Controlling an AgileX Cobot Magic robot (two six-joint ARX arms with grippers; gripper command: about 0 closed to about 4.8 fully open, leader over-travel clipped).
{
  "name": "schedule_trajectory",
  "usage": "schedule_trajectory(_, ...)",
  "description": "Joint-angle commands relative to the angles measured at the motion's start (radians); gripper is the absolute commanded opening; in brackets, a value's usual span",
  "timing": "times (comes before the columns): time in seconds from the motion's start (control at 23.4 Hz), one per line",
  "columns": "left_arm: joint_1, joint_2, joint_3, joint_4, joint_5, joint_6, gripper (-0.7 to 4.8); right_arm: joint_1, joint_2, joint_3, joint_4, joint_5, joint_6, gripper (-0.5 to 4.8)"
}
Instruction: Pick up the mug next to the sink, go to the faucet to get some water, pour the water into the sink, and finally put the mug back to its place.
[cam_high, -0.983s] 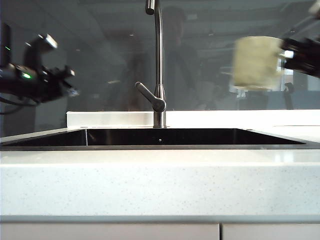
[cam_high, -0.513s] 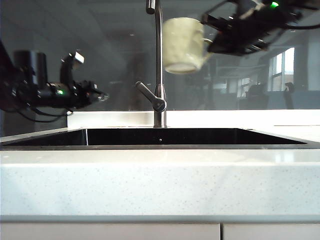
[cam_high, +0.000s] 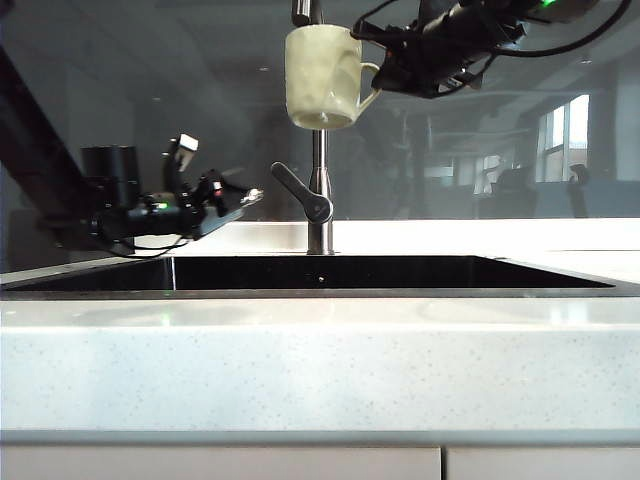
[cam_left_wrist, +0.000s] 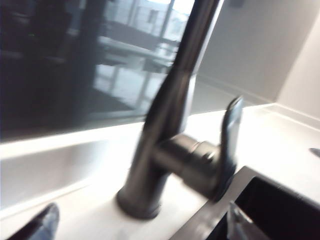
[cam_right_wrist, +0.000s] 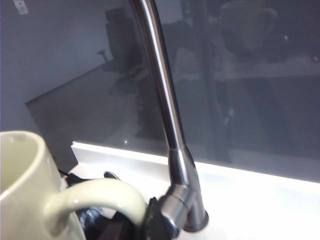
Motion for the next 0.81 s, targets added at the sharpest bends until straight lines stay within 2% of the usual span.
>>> schedule_trajectory(0.04,-0.042,0.021,0.085,0.015,0.023,-0.012,4.79,0.016,-0.002,0.048,0.050,0.008,0.012,-0.05)
schedule_trajectory(0.26,-0.089,0.033,0.156,-0.034,0.027,0.023,4.79,0.018,0.001,0.061,0.060,0.009,-0.005,-0.05)
schedule_trajectory(0.47,-0.108,0.033,0.170,-0.035,0.031,0.009,4.79,0.018,0.001,0.061,0.080,0.008,-0.006,-0.05)
schedule_trajectory(0.81,-0.105,0.032,0.170,-0.010,0.145,-0.009,4.79,0.018,0.001,0.070,0.104,0.023,-0.006,-0.05)
